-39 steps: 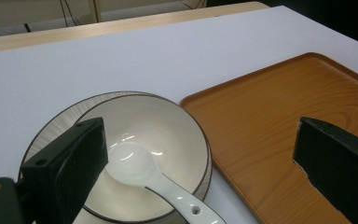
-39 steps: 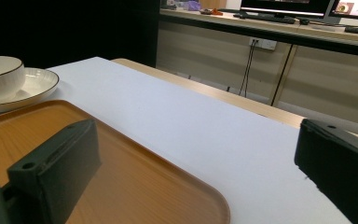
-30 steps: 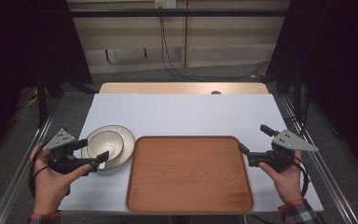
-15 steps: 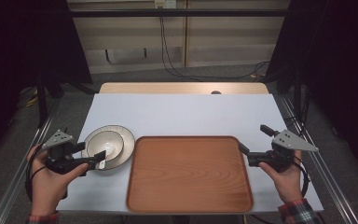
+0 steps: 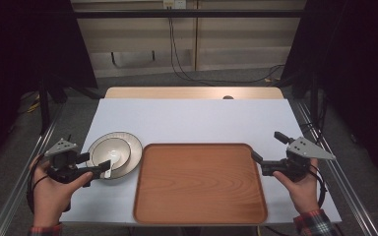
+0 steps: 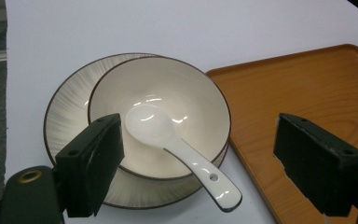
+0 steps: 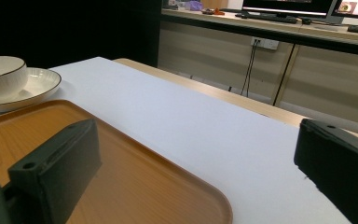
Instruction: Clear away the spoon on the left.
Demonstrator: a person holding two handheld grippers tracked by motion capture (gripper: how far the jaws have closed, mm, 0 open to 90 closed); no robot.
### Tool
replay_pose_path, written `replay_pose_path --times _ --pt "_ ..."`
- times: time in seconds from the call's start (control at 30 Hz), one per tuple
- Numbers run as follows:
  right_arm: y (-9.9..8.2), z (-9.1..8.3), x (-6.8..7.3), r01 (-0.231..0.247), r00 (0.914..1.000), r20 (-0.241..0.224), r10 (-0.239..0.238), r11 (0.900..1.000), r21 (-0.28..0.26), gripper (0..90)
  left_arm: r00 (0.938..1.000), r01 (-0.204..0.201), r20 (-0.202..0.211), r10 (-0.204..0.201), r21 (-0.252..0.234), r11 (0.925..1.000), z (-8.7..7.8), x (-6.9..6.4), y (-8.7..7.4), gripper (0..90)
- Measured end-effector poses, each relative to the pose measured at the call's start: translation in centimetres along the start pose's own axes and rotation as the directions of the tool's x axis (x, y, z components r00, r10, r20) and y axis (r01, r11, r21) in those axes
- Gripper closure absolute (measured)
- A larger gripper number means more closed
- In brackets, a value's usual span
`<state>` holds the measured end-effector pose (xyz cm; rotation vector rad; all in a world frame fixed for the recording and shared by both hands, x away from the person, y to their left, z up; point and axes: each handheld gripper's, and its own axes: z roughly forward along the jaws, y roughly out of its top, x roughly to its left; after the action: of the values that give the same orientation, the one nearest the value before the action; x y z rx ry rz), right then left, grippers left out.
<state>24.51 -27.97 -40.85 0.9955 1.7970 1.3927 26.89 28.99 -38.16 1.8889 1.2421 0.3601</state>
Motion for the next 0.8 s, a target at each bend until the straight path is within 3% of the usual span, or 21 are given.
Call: replay_pose_path --times 0.33,0.37,0.5,0.6,0.8 --pt "-0.1 0.2 0.1 0.001 1.0000 -0.004 -0.001 1.0000 0.005 0.0 0.9999 0.014 -0.002 -0.014 0.060 0.9981 0.9 -0.1 -0.8 19.1" --pt "-0.1 0.2 0.0 0.002 1.0000 -0.007 -0.002 1.0000 0.004 0.0 1.0000 0.002 0.006 -0.002 0.082 0.9966 0.9 -0.1 -0.8 20.6" --pt "-0.1 0.3 0.0 0.002 0.9999 -0.012 -0.002 1.0000 0.001 0.0 0.9995 0.019 0.024 -0.022 0.121 0.9925 1.1 0.0 -1.2 26.1" --pt "-0.1 0.4 0.1 0.003 0.9999 -0.016 -0.003 1.0000 0.004 0.1 0.9996 0.024 0.013 -0.026 0.132 0.9910 1.2 0.1 -1.4 30.1" --pt "-0.1 0.5 0.1 0.005 0.9999 -0.010 -0.005 1.0000 0.003 0.1 0.9990 0.026 0.032 -0.031 0.163 0.9862 1.3 0.1 -1.6 40.6"
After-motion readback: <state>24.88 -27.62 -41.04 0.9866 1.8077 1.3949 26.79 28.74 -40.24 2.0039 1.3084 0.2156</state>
